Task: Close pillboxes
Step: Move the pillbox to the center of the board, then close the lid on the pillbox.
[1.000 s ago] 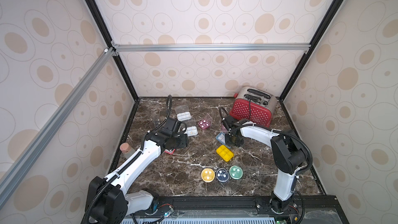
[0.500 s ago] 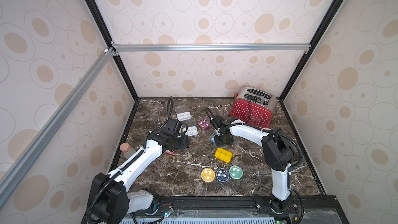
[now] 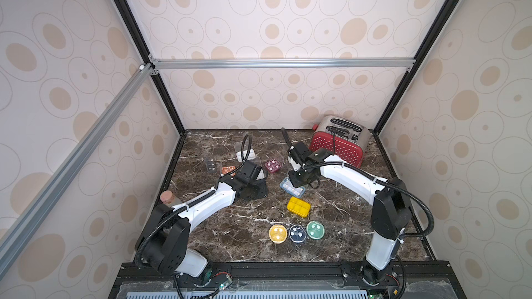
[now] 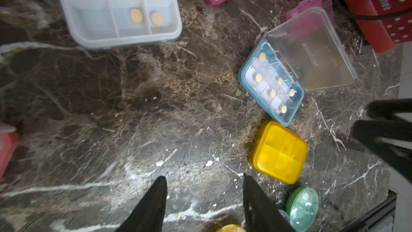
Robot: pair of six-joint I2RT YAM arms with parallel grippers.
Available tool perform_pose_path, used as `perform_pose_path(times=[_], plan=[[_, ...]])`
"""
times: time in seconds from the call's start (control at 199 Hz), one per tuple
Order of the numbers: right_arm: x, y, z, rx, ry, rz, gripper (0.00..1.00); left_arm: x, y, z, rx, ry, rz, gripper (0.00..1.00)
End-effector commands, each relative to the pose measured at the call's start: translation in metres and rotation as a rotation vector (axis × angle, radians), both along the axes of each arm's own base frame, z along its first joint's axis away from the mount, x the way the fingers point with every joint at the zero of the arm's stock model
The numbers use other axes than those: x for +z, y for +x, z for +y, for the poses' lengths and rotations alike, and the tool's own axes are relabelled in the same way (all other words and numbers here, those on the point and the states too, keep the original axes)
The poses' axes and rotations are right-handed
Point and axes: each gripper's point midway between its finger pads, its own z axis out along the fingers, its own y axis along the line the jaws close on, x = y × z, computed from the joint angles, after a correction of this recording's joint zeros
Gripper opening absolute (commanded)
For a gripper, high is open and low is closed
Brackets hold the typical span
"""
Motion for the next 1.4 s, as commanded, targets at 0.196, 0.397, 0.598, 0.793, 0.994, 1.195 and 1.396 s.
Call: perform_pose_path(times=[0.196, 0.397, 0.598, 0.793, 0.994, 1.195, 1.396], plan=[[0.001, 0.032, -0.03, -0.022, 0.08, 0.046, 0.31, 0.006, 0.048, -0.049, 0.051, -0.087, -0.062, 0.47], [-0.007, 0.046, -0.021, -0.007, 0.167, 0.081, 0.37, -0.011, 0.061, -0.067, 0.017, -0.084, -0.035, 0.43], [-0.022, 0.055, -0.019, 0.01, 0.146, 0.104, 0.42, -0.03, 0.067, -0.079, -0.008, -0.077, -0.002, 0.39], [-0.024, 0.056, -0.014, 0.033, 0.159, 0.116, 0.34, -0.04, 0.068, -0.082, -0.012, -0.071, 0.018, 0.35], [-0.029, 0.053, -0.014, 0.035, 0.163, 0.126, 0.26, -0.044, 0.069, -0.09, -0.032, -0.083, 0.027, 0.34], [-0.028, 0.05, -0.012, 0.041, 0.174, 0.134, 0.2, -0.047, 0.07, -0.09, -0.036, -0.075, 0.03, 0.32], [-0.026, 0.042, -0.009, 0.06, 0.179, 0.141, 0.19, -0.047, 0.069, -0.091, -0.041, -0.077, 0.032, 0.31]])
